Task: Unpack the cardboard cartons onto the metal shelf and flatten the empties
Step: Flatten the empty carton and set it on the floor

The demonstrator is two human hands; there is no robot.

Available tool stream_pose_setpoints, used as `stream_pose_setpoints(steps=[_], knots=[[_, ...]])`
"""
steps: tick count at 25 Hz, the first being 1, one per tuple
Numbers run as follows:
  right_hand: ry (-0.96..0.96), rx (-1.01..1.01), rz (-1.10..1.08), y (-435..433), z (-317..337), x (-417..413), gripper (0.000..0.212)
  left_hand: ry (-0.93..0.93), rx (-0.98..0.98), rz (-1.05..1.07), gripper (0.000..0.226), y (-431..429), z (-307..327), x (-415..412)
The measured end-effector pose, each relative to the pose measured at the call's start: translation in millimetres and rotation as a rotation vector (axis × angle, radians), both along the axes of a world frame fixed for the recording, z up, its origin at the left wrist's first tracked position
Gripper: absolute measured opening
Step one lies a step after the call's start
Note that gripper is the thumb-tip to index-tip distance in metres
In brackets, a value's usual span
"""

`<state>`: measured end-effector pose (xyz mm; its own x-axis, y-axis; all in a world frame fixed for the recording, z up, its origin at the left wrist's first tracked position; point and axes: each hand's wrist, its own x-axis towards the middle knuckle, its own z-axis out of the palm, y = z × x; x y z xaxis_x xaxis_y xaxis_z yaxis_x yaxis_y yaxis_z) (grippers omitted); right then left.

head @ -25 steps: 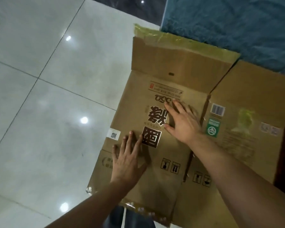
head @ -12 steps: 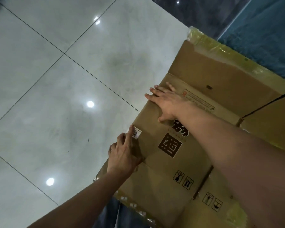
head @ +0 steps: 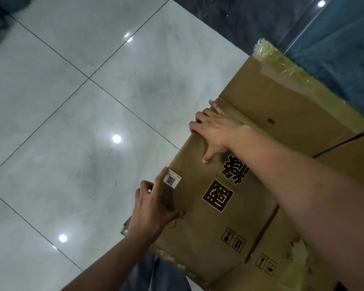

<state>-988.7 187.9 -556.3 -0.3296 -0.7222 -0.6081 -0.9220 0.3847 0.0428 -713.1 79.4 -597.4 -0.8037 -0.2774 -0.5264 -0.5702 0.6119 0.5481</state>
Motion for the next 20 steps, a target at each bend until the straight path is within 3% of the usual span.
stream_pose_setpoints(steps=[7,13,16,20], knots=[[-0.025,-0.112,-0.119,30,102,-7,0.079,0.147,-0.134,-0.160,0.114,-25,83,-15],[0.131,-0.306,-0.250,83,188,18,0.069,0.234,-0.262,-0.328,0.119,-30,165,-38],[0.205,-0.324,-0.365,114,224,32,0.065,0.282,-0.275,-0.401,0.106,-20,196,-53],[0.222,-0.410,-0.610,161,271,59,0.052,0.351,-0.131,-0.448,0.071,-2,239,-71]])
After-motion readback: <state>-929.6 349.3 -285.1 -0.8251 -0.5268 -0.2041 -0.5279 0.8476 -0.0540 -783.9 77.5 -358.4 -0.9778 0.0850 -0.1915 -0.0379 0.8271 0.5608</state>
